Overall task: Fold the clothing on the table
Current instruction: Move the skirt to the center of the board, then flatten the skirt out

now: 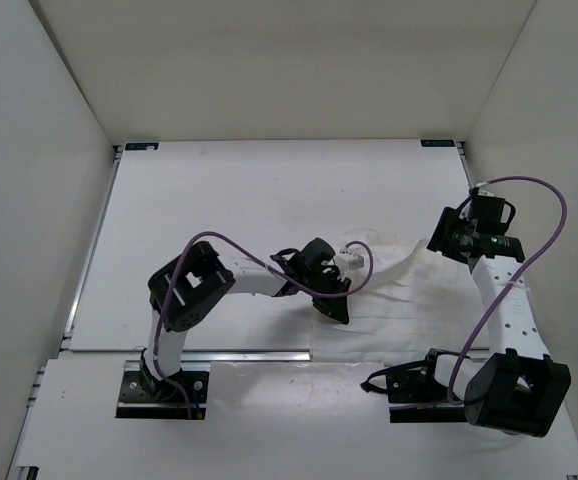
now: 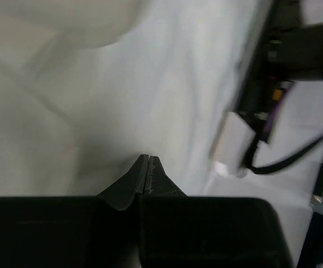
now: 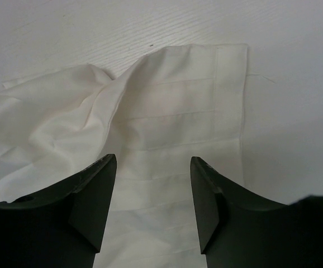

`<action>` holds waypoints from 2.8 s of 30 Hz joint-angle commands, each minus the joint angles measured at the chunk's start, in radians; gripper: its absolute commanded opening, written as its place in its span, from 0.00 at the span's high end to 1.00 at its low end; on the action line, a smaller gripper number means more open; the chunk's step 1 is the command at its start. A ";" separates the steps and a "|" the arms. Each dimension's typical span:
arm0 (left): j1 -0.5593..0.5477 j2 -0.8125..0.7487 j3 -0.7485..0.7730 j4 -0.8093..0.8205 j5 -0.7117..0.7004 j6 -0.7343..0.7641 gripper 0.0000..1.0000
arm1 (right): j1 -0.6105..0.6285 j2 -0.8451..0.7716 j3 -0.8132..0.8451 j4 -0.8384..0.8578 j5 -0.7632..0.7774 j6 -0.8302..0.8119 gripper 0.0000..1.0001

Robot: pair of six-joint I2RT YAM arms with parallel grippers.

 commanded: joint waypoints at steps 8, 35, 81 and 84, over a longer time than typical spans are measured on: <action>0.146 0.064 0.176 -0.412 -0.565 -0.062 1.00 | 0.014 0.010 0.057 0.037 -0.005 0.007 0.44; 0.586 0.044 0.516 -0.703 -0.650 0.014 0.79 | 0.227 0.298 0.114 0.144 -0.201 -0.001 0.07; 0.330 -0.898 -0.775 -0.096 -0.586 -0.823 0.15 | 0.333 0.612 0.065 0.298 -0.523 -0.010 1.00; 0.321 -0.973 -0.833 -0.099 -0.635 -0.915 0.18 | 0.367 0.630 0.097 0.283 -0.532 0.028 1.00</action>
